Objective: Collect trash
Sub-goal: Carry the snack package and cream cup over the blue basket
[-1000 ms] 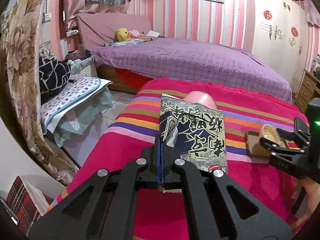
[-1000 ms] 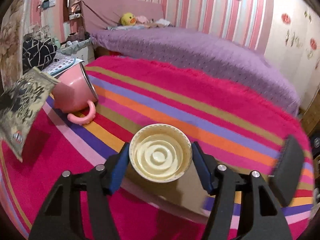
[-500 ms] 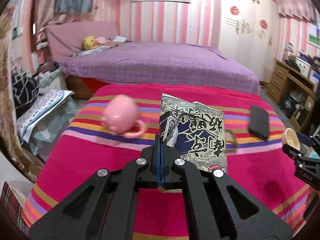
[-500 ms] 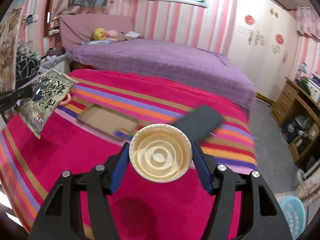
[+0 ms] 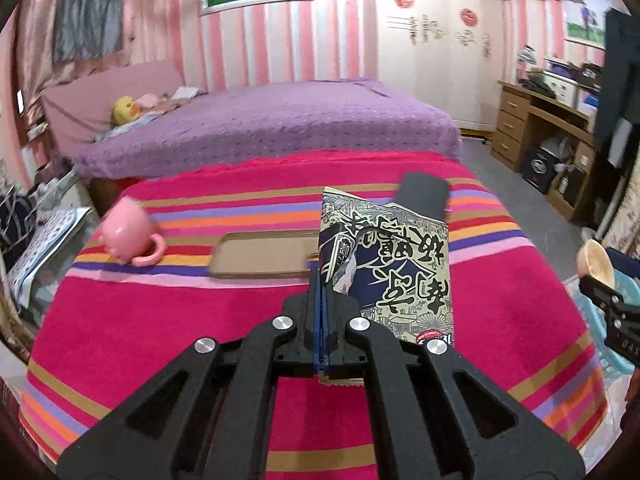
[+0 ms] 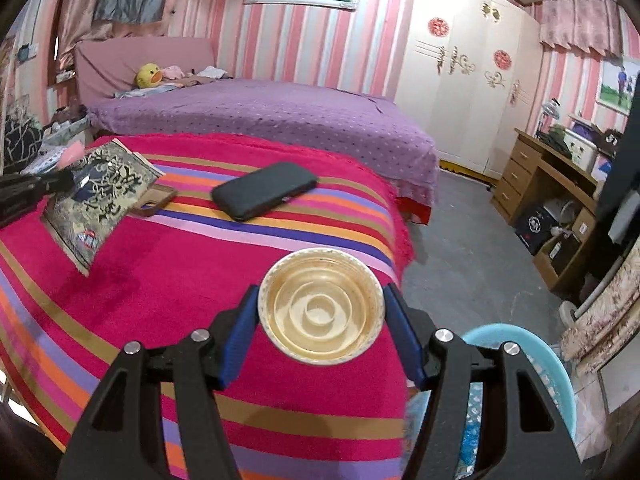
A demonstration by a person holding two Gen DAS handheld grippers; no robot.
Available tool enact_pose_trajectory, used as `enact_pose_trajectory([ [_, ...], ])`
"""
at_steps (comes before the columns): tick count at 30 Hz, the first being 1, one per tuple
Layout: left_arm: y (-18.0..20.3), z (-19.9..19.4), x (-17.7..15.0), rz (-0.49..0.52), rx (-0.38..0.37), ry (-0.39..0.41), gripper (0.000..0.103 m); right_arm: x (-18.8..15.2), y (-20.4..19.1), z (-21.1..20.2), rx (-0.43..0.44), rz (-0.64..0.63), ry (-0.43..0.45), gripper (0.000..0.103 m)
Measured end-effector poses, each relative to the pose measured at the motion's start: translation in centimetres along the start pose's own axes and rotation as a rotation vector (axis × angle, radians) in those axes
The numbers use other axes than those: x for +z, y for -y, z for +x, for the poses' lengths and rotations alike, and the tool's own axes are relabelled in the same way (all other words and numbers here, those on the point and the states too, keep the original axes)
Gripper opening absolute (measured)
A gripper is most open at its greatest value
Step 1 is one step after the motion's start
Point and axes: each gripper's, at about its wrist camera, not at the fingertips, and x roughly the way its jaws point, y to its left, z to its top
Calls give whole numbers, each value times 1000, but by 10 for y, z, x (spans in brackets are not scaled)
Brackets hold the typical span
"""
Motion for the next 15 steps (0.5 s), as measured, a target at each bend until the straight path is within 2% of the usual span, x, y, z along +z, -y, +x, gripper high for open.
enact_pose_trajectory([
  [5, 60, -4, 0, 48, -68, 3, 0, -13, 50, -4, -37, 61, -12, 61],
  [8, 96, -6, -2, 79, -105, 1, 0, -23, 91, -9, -98, 105, -22, 61],
  [12, 158, -7, -2, 74, -200, -7, 0, -38, 138, -20, -175, 182, -20, 61],
  [15, 210, -6, -8, 119, -260, -10, 0, -48, 167, -29, -214, 235, -12, 61],
])
